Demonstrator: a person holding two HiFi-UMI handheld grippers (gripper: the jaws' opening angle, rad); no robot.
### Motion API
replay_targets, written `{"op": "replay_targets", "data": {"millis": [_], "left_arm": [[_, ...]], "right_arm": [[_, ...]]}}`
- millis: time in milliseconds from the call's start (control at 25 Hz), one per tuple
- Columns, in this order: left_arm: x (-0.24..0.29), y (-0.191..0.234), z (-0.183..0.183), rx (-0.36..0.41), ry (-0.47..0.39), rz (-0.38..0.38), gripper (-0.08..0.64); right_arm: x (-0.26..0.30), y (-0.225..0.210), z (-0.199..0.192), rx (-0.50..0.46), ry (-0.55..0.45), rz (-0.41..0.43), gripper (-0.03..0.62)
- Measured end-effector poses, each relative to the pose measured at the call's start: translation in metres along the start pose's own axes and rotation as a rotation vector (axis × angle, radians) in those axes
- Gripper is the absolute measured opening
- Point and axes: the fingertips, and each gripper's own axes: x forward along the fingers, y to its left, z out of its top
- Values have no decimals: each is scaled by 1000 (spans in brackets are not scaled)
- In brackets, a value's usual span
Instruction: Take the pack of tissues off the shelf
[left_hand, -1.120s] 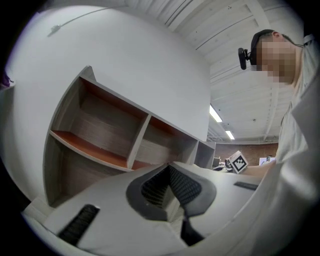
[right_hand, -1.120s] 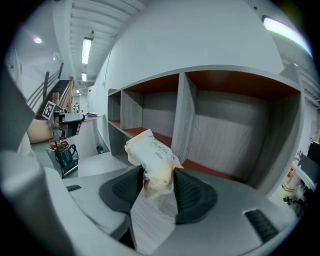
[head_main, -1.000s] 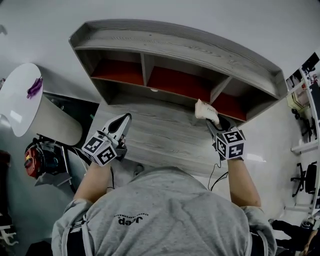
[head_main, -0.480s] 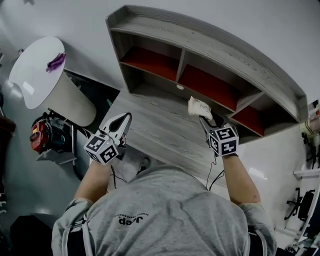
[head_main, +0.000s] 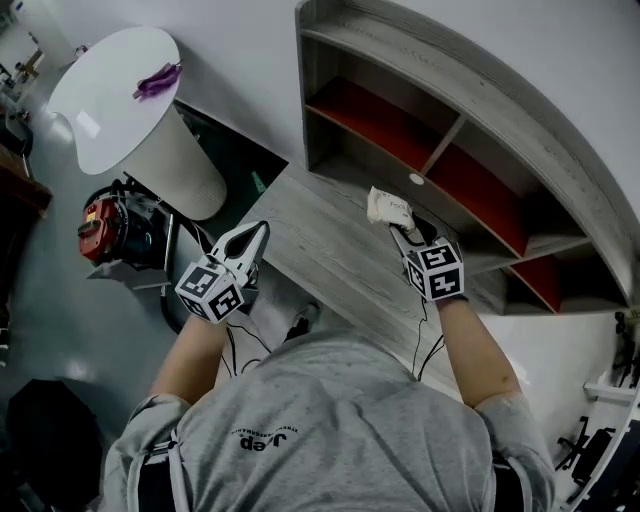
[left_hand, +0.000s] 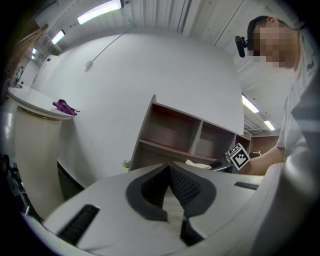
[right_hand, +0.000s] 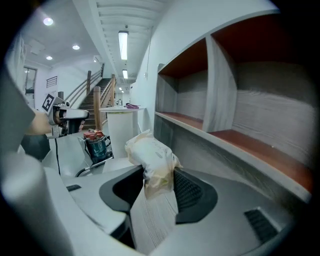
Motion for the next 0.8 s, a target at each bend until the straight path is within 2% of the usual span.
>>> {"op": "replay_targets", "data": {"millis": [440, 800], "left_arm": [[-28, 78, -34, -18, 45, 120, 20], [-40, 129, -69, -85, 65, 177, 20]], "right_arm": [[121, 70, 12, -54, 28, 146, 212], [210, 114, -12, -103, 95, 203, 212]]}}
